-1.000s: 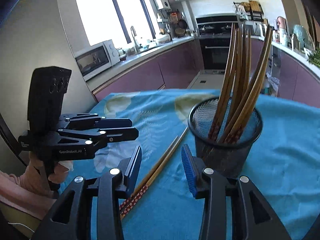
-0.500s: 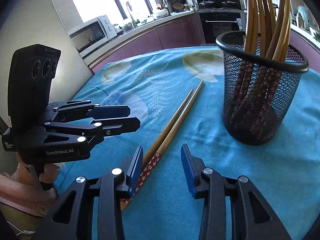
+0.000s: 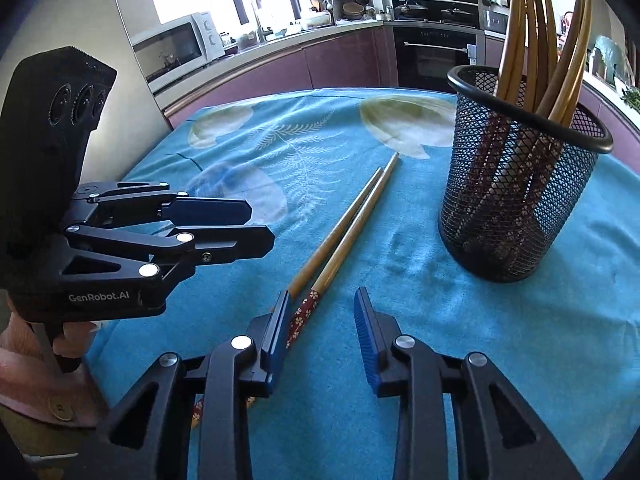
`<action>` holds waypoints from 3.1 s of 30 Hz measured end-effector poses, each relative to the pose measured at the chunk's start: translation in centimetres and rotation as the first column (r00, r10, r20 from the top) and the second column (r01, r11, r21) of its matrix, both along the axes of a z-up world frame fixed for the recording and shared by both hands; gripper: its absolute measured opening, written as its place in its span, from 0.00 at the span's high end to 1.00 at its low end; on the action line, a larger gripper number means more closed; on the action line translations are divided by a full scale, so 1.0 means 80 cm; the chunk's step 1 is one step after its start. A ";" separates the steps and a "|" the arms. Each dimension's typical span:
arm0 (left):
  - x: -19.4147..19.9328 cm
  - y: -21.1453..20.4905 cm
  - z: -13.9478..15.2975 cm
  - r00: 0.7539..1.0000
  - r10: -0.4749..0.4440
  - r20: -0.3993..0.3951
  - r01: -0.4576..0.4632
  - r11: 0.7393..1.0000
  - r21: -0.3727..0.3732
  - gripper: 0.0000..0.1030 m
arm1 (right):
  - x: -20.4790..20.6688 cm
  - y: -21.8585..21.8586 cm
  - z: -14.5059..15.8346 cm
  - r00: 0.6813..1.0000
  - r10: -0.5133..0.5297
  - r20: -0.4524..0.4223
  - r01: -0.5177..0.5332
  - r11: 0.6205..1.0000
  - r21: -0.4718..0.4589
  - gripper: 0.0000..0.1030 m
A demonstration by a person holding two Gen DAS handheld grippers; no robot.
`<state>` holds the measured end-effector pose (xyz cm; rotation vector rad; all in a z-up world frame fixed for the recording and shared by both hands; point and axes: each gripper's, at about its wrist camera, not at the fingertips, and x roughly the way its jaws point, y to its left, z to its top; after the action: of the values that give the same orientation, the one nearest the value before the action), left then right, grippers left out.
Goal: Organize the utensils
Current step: 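Grasp a chopstick with the left gripper while the right gripper grasps the last one, then lift both chopsticks upright and carry them toward the mesh cup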
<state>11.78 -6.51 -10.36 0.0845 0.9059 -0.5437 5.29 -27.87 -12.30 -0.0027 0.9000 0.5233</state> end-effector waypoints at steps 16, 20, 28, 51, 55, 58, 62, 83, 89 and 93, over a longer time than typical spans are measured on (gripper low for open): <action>0.001 -0.040 -0.019 0.997 -0.075 -0.028 0.076 0.996 0.054 0.66 | 0.018 -0.025 -0.004 0.999 -0.042 -0.030 0.043 0.999 0.030 0.74; 0.004 -0.037 -0.019 0.998 -0.064 -0.030 0.066 0.996 0.057 0.70 | 0.028 -0.020 -0.004 0.999 -0.039 -0.020 0.039 0.999 0.020 0.74; 0.024 -0.031 -0.019 0.999 -0.029 -0.045 0.031 0.999 0.042 0.78 | 0.057 -0.011 -0.004 0.999 -0.043 0.000 0.043 0.999 0.007 0.74; 0.041 -0.029 -0.023 0.997 0.039 -0.060 -0.038 0.999 0.008 0.93 | 0.058 -0.033 0.002 0.997 -0.079 -0.022 0.081 0.989 0.126 0.95; 0.036 -0.029 -0.022 0.998 0.034 -0.057 -0.034 0.999 0.013 0.93 | 0.050 -0.024 0.000 0.999 -0.034 -0.038 0.038 0.993 0.112 0.95; 0.031 -0.032 -0.022 0.998 0.025 -0.051 -0.023 0.999 0.031 0.93 | 0.049 -0.018 -0.003 0.999 -0.024 -0.038 0.026 0.997 0.074 0.92; 0.030 -0.035 -0.022 0.999 0.015 -0.044 -0.012 0.999 0.053 0.92 | 0.046 -0.012 -0.004 0.999 -0.019 -0.028 0.020 0.999 0.047 0.91; 0.024 -0.038 0.001 1.000 0.008 0.005 -0.008 0.999 0.033 0.93 | 0.032 -0.038 0.028 0.998 -0.042 0.048 0.034 0.988 0.153 0.94; 0.019 -0.027 0.029 1.000 -0.005 0.023 0.006 0.999 -0.041 0.93 | 0.021 -0.054 0.055 0.992 -0.062 0.109 0.041 0.980 0.193 0.94; 0.014 -0.024 0.044 0.999 -0.007 0.041 0.010 0.997 -0.073 0.93 | 0.020 -0.059 0.061 0.990 -0.069 0.122 0.044 0.980 0.195 0.94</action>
<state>12.94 -8.42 -6.87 0.0329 0.8452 -0.5810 6.86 -32.59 -7.40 0.1625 0.7194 0.5492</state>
